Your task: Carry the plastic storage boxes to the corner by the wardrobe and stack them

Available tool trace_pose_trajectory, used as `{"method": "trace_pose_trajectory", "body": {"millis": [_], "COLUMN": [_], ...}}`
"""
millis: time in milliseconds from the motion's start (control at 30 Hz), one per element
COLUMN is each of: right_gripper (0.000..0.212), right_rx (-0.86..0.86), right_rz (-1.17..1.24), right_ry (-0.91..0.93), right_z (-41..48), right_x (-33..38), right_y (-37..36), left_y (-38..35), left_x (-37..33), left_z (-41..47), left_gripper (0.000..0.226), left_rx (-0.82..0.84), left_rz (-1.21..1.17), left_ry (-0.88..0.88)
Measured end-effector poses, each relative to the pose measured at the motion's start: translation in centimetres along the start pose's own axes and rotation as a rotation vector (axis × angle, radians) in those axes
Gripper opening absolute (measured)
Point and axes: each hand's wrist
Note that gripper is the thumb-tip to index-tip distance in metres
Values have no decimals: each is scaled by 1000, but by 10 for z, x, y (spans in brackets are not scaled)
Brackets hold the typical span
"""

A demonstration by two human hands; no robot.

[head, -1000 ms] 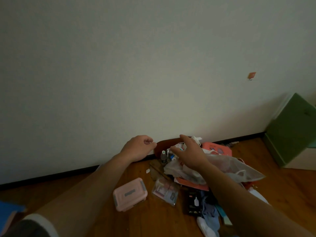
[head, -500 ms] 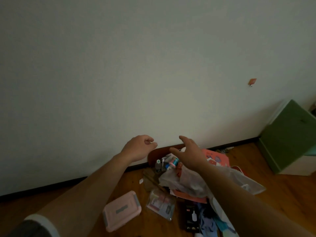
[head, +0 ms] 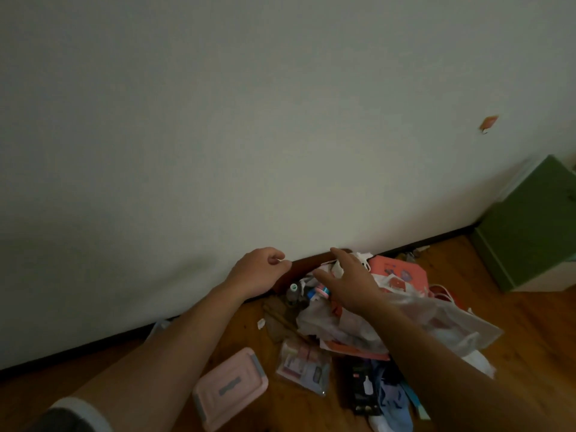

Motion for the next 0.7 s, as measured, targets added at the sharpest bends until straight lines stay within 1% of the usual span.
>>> {"method": "trace_pose_trajectory", "body": {"millis": [133, 267, 367, 433, 500, 633, 700], "right_gripper": [72, 68, 63, 61, 63, 71, 68], "right_rx": [27, 72, 77, 81, 89, 91, 113], "right_rz": [1, 23, -2, 23, 74, 82, 113], "right_ry": [-57, -123, -130, -140, -170, -234, -256], "right_z": [8, 8, 8, 9, 9, 8, 7], "right_x": [-27, -74, -108, -131, -155, -191, -220], "right_y": [-18, -39, -51, -60, -73, -96, -116], "left_y": [-21, -63, -88, -104, -122, -155, -184], "left_x": [14, 30, 40, 45, 51, 66, 81], "left_z": [24, 47, 61, 73, 84, 103, 119], "left_gripper": [41, 41, 39, 38, 38, 42, 41], "left_rx": [39, 102, 132, 153, 168, 185, 198], "left_rz": [-3, 7, 7, -6, -2, 15, 13], "left_ry": [38, 85, 121, 133, 141, 164, 178]}}
Point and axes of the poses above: each hand's wrist, its own z-axis towards the middle knuckle, its own y-axis out of the back of the hand, x = y × z, and after that the axes turned 12 degrees about y, right-handed
